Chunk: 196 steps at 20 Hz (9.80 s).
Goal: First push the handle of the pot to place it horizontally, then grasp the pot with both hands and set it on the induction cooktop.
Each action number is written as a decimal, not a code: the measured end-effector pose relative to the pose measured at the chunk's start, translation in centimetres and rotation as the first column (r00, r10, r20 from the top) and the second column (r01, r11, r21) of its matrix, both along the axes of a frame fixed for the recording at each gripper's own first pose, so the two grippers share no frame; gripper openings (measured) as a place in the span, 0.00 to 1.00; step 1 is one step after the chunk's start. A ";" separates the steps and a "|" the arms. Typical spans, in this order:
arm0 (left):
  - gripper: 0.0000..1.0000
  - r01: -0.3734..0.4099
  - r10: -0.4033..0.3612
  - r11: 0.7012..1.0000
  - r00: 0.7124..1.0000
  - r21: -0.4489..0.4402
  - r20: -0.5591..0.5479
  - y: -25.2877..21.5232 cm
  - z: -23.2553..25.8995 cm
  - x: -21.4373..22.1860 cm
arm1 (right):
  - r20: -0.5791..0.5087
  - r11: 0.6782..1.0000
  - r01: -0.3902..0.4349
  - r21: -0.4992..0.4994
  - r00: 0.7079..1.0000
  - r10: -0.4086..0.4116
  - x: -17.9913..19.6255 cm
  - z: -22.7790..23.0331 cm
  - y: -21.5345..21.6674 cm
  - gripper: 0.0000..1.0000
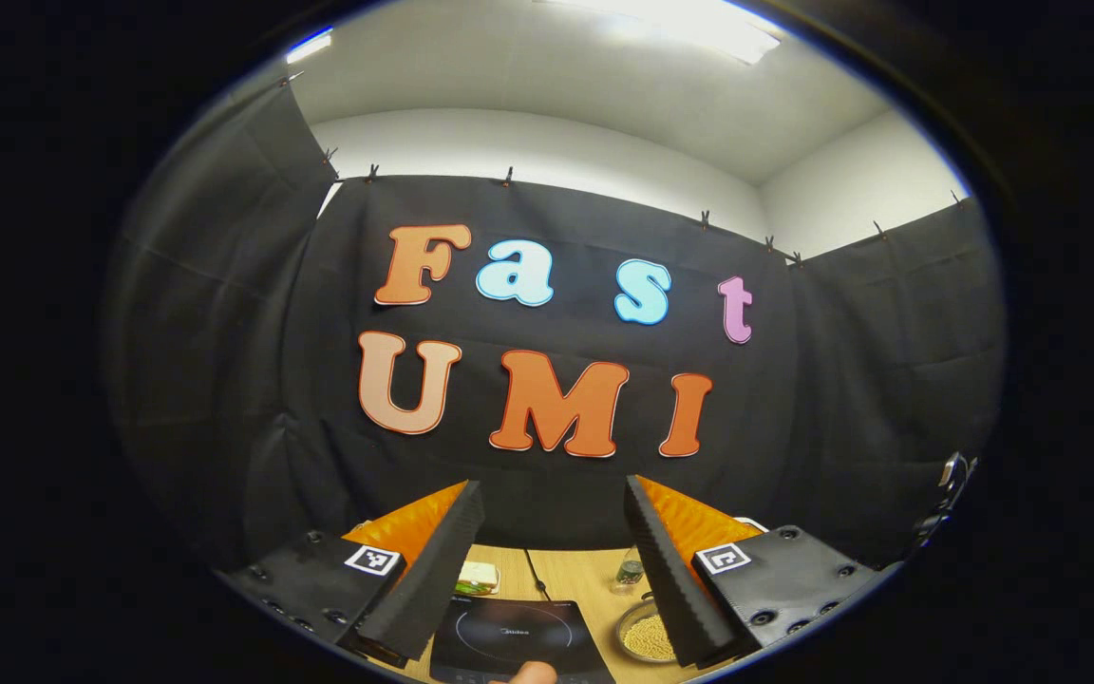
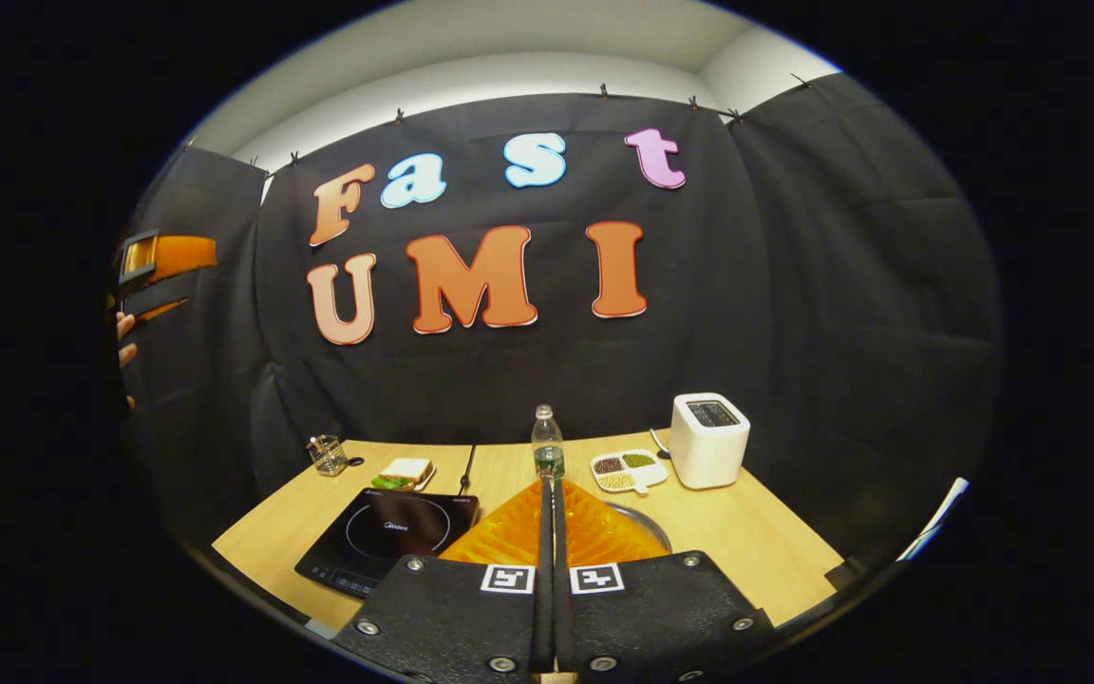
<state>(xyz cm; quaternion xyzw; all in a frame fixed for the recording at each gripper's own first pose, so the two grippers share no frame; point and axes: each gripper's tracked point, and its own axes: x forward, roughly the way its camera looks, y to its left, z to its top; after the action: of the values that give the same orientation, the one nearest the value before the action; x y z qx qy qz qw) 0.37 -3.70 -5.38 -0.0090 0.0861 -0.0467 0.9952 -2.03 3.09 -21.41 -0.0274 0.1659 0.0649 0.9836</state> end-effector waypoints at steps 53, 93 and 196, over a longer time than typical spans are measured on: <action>0.98 0.036 -0.036 0.999 0.998 0.000 -0.045 -3.4 -2.8 0.8 | -0.492 0.983 0.163 -0.080 0.852 -0.181 -1.9 -23.5 -10.4 0.00; 0.98 0.145 -0.143 0.989 0.987 0.017 -0.079 -9.2 -8.1 6.5 | -0.548 0.918 0.397 -0.027 0.762 -0.345 13.2 -25.5 -20.0 0.00; 0.62 -0.096 0.101 0.994 0.738 0.044 -0.667 6.7 -39.5 4.6 | -0.583 0.970 0.161 0.184 0.812 -0.024 25.3 -30.2 -16.6 0.06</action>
<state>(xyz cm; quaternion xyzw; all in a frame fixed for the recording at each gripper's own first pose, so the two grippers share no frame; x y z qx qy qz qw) 4.95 2.97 -44.93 -0.0266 0.4363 0.0125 0.8993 23.30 -13.54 -51.65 0.1128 0.4483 0.0402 0.8858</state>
